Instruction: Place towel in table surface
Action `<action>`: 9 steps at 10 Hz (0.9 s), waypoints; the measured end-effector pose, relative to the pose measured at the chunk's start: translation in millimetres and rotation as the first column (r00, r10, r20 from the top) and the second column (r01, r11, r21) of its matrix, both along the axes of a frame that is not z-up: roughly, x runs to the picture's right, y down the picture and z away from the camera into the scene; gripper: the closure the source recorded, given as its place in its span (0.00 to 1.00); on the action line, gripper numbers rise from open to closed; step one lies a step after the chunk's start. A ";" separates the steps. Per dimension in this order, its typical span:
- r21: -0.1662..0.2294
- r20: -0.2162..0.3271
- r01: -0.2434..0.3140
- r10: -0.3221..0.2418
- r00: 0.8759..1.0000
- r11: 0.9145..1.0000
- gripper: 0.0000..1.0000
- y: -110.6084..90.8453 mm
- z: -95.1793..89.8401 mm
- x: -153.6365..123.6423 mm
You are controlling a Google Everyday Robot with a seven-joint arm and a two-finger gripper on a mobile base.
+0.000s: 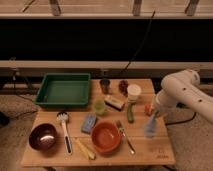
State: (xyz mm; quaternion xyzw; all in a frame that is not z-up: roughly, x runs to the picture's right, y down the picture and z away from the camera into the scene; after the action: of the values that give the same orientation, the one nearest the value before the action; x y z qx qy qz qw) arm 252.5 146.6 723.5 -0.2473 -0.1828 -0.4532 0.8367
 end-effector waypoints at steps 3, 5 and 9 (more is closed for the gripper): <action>-0.046 -0.004 -0.002 0.002 1.000 0.999 1.00 28.0 32.6 0.9; -0.068 -0.008 -0.005 0.004 1.000 0.998 0.93 41.2 44.5 1.5; -0.096 -0.009 -0.006 0.005 1.000 0.995 0.54 57.2 57.4 0.8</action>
State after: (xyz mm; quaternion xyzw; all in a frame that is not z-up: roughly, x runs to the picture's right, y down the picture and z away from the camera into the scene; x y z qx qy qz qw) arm 253.3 203.9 780.9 -0.2887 -0.2016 -0.4406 0.8258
